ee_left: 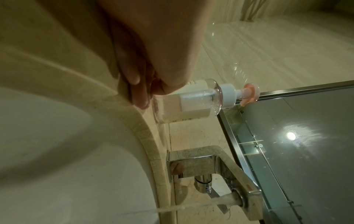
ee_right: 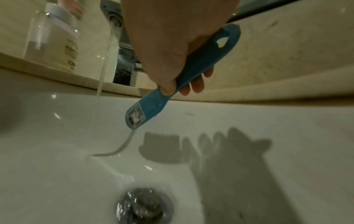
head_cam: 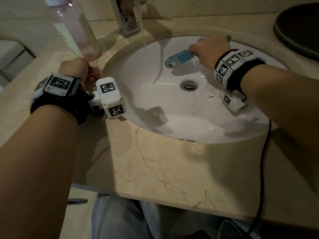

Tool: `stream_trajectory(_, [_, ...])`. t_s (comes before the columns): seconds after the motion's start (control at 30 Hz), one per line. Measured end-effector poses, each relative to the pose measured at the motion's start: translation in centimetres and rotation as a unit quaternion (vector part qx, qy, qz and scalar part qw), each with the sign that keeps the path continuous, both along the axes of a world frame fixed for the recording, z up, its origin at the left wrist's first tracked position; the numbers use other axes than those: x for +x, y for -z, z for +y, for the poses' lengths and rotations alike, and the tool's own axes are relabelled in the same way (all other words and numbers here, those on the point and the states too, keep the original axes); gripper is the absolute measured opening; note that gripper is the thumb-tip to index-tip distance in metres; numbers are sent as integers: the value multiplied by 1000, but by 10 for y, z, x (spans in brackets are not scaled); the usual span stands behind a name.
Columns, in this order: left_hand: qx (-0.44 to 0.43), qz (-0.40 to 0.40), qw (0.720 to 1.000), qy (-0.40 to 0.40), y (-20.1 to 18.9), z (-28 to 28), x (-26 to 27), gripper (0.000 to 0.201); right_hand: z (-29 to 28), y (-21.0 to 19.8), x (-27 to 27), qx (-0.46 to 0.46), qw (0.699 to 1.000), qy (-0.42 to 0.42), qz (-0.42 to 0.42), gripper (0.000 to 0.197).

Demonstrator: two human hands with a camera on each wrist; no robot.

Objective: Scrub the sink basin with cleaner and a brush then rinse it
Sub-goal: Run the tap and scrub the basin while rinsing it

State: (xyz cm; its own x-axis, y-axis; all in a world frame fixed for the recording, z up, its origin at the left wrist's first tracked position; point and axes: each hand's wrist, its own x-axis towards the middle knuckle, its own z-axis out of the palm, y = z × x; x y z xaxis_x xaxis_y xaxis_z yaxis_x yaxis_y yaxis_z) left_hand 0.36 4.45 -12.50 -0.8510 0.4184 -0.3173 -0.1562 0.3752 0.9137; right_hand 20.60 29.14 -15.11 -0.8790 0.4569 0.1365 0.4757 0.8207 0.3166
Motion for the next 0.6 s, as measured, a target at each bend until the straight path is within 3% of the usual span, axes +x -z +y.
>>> stream_trajectory(0.1, [19, -28, 999, -11, -4, 2, 9, 15, -5, -17, -29, 64, 997, -23, -33, 33])
stream_trajectory(0.23, [37, -14, 998, -46, 5, 4, -5, 27, 1, -32, -49, 139, 987, -25, -71, 28])
stream_trajectory(0.4, [35, -20, 998, -38, 8, 5, -8, 26, 18, -45, -21, 116, 977, 92, -151, 22])
stream_trajectory(0.5, [34, -41, 999, 1, 3, 4, -1, 17, 32, -41, -5, 118, 951, 140, -250, 27])
stream_trajectory(0.6, [34, -29, 999, -18, 3, 2, -1, 15, 34, -33, 2, 105, 939, 169, -279, 19])
